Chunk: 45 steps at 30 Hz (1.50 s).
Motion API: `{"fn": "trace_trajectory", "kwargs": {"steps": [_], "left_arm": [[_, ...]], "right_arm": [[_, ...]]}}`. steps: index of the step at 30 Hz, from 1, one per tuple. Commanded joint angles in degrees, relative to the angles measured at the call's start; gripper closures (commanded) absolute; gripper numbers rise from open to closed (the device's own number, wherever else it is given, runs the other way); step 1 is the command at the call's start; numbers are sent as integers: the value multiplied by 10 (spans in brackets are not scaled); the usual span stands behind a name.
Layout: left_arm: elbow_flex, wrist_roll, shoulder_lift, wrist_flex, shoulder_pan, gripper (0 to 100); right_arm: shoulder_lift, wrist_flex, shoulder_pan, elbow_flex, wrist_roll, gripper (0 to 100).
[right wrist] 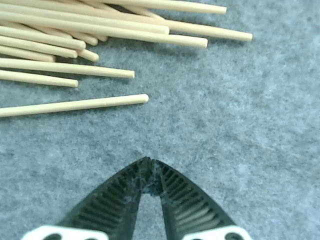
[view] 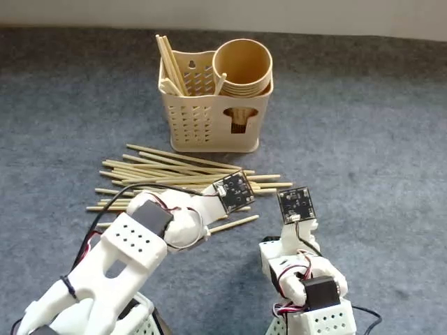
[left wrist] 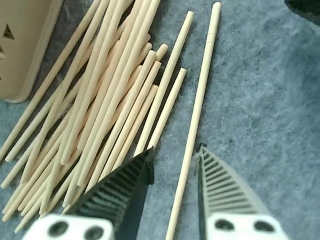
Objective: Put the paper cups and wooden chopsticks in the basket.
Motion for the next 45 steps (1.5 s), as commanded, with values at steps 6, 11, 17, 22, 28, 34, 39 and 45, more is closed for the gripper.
{"fn": "trace_trajectory", "kwargs": {"steps": [6,11,17,22,28,34,39,45], "left_arm": [[-4,51,117,-95,-22,859],[-21,52,163,-94,-28,859],[-26,49,213,-110,-23,859],[-71,53,263,-108,-26,864],[-102,50,302,-84,-23,922],[-102,50,305,-81,-22,995],[-99,50,305,-80,-25,995],[-86,51,291,-80,-27,995]], "right_arm": [[-6,3,-1,65,7,991],[-6,3,-1,65,7,991],[-6,3,-1,65,7,991],[-6,3,-1,65,7,991],[-6,3,-1,65,7,991],[-6,3,-1,65,7,991],[-6,3,-1,65,7,991],[-6,3,-1,65,7,991]]}}
